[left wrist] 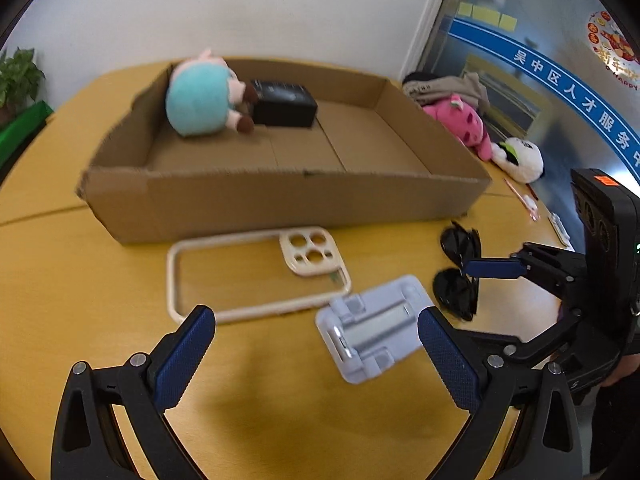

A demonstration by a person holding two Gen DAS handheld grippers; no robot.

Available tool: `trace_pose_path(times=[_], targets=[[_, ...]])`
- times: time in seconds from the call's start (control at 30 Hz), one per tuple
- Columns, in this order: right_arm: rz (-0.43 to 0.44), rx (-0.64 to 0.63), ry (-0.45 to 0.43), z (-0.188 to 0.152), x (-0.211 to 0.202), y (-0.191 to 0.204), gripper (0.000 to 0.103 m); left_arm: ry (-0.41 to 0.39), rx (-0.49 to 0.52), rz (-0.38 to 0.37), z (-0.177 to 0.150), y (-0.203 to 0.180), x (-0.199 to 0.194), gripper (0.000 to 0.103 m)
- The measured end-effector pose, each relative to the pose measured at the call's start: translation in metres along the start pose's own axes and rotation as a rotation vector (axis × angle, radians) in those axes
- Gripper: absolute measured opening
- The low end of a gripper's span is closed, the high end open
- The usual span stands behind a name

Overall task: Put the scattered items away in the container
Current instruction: 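Move both grippers down toward the white phone stand on the table, then close both grippers on the white phone stand's base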

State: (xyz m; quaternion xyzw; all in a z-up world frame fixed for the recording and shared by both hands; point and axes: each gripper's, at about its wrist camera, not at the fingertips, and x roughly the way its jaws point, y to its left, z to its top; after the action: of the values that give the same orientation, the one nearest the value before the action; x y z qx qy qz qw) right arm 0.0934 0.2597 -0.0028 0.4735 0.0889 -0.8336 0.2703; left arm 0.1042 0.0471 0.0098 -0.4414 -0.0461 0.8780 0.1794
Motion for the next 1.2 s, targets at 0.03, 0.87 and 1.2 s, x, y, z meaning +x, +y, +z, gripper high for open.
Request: trace_pose_path(times=[0.03, 0.87, 1.2], targets=[[0.005, -0.001, 0.011, -0.002, 0.004, 0.002, 0.085, 0.017, -0.004, -0.013, -0.002, -0.001, 0.005, 0.102], [0.055, 0.052, 0.049, -0.015, 0.028, -0.005, 0.055, 0.159, 0.031, -0.081, -0.022, -0.018, 0.047, 0.040], [0.049, 0.122, 0.026, -0.016, 0.025, -0.010, 0.041, 0.161, 0.014, -0.066, -0.021, -0.017, 0.047, 0.037]])
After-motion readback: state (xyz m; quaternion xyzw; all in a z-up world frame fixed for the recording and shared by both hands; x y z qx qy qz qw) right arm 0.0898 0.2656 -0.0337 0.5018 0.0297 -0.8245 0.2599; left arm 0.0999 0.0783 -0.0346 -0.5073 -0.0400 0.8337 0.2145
